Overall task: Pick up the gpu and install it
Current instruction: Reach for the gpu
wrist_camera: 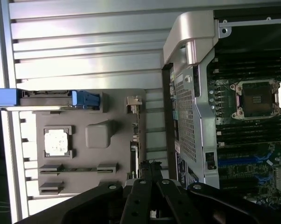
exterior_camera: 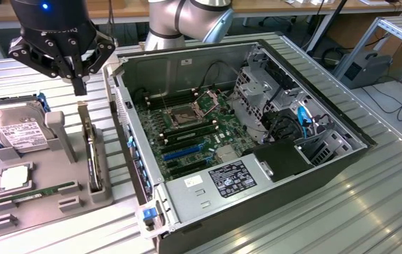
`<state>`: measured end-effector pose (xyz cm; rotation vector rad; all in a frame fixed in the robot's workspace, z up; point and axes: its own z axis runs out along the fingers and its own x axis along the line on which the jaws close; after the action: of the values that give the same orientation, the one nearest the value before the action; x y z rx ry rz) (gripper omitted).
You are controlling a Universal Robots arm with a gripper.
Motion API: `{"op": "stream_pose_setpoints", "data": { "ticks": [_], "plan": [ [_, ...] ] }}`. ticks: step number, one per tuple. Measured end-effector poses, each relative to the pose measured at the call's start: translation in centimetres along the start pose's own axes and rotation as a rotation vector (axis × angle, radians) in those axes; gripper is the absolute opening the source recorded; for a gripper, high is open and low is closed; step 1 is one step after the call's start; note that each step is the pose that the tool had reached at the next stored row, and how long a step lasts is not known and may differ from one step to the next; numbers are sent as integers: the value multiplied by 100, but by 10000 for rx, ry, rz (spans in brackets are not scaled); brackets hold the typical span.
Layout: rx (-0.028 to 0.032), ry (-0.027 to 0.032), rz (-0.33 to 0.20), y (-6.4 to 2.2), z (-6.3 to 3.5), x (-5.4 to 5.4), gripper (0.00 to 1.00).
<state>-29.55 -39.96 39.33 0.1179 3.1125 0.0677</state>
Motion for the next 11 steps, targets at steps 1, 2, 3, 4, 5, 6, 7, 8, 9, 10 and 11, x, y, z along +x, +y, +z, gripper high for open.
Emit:
{"op": "stream_pose_setpoints", "data": {
  "ticks": [1, 2, 3, 4, 5, 6, 7, 8, 9, 10, 11],
  "plan": [
    [0, 0, 1, -4, 0, 0, 11],
    [0, 0, 1, -8, 0, 0, 11],
    [0, 0, 0, -14, -1, 0, 11],
    [1, 0, 0, -20, -1, 0, 11],
    [1, 0, 0, -27, -1, -1, 11],
    [1, 0, 1, -35, -2, -1, 11],
    [0, 0, 1, -43, -2, -2, 11],
    [1, 1, 0, -56, -3, -3, 11],
    [0, 0, 1, -63, -3, -3, 11],
    [0, 0, 0, -70, -3, -4, 11],
    [0, 0, 0, -79, -4, -4, 11]
  ]
}}
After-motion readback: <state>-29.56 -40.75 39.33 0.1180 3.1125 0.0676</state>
